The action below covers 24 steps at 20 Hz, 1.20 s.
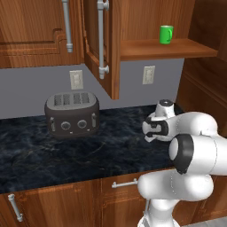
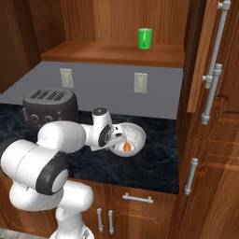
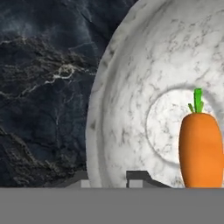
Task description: Pick the carrot from the cabinet and place it in the bowl. Then pick the bowl and place it in the sink. Then turn on the sink facuet.
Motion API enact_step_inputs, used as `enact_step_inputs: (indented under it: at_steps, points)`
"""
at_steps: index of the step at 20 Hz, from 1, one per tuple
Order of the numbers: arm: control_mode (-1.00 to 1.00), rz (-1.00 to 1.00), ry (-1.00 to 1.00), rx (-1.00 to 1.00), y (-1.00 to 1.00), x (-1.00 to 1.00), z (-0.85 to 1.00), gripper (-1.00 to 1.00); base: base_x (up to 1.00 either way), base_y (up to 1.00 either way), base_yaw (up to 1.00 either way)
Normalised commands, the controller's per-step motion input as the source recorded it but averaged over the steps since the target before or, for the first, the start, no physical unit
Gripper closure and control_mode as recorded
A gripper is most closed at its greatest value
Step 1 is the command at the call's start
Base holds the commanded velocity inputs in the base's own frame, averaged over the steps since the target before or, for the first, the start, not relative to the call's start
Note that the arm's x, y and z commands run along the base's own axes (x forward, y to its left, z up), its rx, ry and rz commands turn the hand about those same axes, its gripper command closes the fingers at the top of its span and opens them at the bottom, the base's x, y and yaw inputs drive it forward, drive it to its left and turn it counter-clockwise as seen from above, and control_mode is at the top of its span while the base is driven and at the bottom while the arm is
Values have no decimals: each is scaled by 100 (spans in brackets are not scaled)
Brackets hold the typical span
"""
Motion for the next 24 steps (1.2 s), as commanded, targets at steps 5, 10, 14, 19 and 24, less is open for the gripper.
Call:
enact_step_inputs:
  at_steps: [5, 10, 14, 19, 24]
  points:
    - [-100, 0, 0, -7, 7, -17, 57, 100, 0, 0, 0]
    - [-100, 8, 0, -7, 14, -63, 99, 100, 0, 0, 0]
    - [-100, 19, 0, -9, 27, -83, 95, 100, 0, 0, 0]
    - [-100, 28, 4, -8, 12, -90, 82, 100, 0, 0, 0]
    - [-100, 36, 1, -9, 12, -83, 68, 100, 0, 0, 0]
